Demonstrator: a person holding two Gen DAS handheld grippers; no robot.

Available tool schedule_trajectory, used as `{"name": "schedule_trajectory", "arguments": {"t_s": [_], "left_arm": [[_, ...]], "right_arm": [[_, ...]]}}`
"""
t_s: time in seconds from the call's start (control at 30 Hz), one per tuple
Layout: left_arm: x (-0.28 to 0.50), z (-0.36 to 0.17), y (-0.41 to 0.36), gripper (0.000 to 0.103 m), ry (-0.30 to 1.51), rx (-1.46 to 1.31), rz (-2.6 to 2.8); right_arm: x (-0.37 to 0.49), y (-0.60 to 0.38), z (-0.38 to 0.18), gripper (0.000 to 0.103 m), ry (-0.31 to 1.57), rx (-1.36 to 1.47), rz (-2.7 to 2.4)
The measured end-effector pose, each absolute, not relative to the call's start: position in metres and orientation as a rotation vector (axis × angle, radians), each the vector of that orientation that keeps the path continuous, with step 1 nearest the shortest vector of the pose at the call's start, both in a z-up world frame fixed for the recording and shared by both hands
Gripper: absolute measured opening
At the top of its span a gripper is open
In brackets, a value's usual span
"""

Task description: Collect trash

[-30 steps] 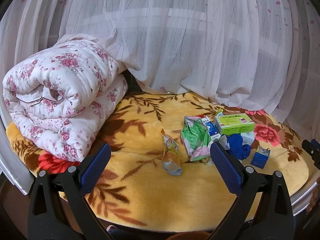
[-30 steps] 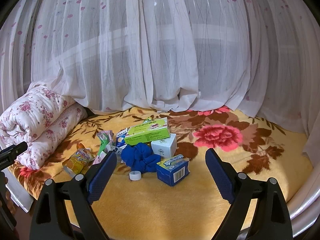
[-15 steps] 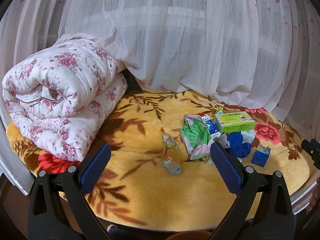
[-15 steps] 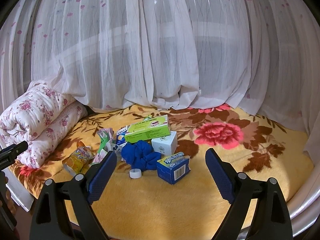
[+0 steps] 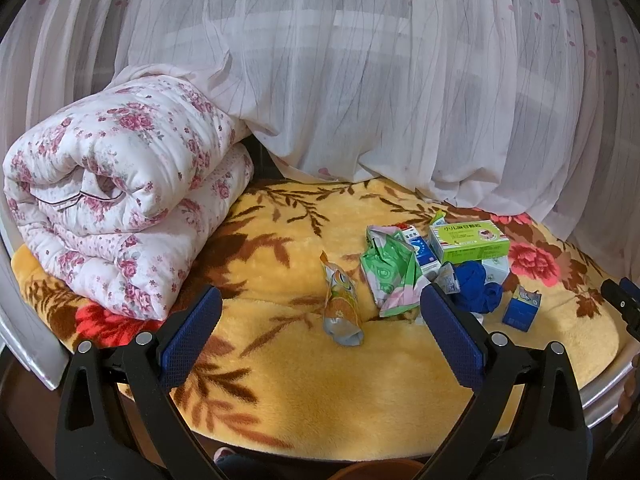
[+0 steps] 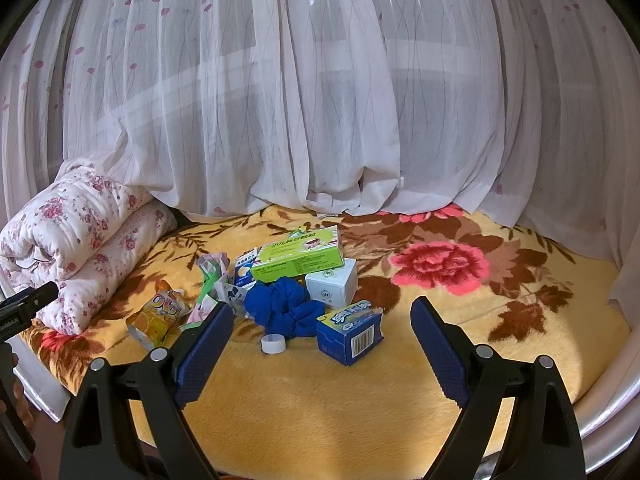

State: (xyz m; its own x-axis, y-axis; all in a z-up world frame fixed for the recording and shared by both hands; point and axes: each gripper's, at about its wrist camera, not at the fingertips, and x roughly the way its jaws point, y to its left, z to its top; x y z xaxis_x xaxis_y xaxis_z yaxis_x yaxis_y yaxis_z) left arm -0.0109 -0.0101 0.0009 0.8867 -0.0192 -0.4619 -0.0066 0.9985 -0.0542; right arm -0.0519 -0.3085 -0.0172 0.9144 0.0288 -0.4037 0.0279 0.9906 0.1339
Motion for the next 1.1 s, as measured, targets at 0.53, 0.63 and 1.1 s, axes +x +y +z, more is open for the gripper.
{"name": "schedule_trajectory", "arguments": {"t_s": [0.53, 0.63, 1.1], "left_arm": [[-0.0098, 0.0013, -0.0099, 0.097, 0.483, -0.054, -0.006], [-0.0098, 0.0013, -0.0099, 0.097, 0.485, -0.053, -0.005], [-0.0114, -0.0021, -0.0128, 0.097, 0.493, -0.050, -0.007]], "right_arm": [[-0.0501, -0.3091, -0.0163, 0.089, 0.421, 0.140, 0.002], [-0.0511, -0.3077, -0.0169, 0.089, 0.422, 0.138, 0.000], [-0.0499, -0.3073, -0.0172, 0.089, 0.426, 0.140, 0.000]]}}
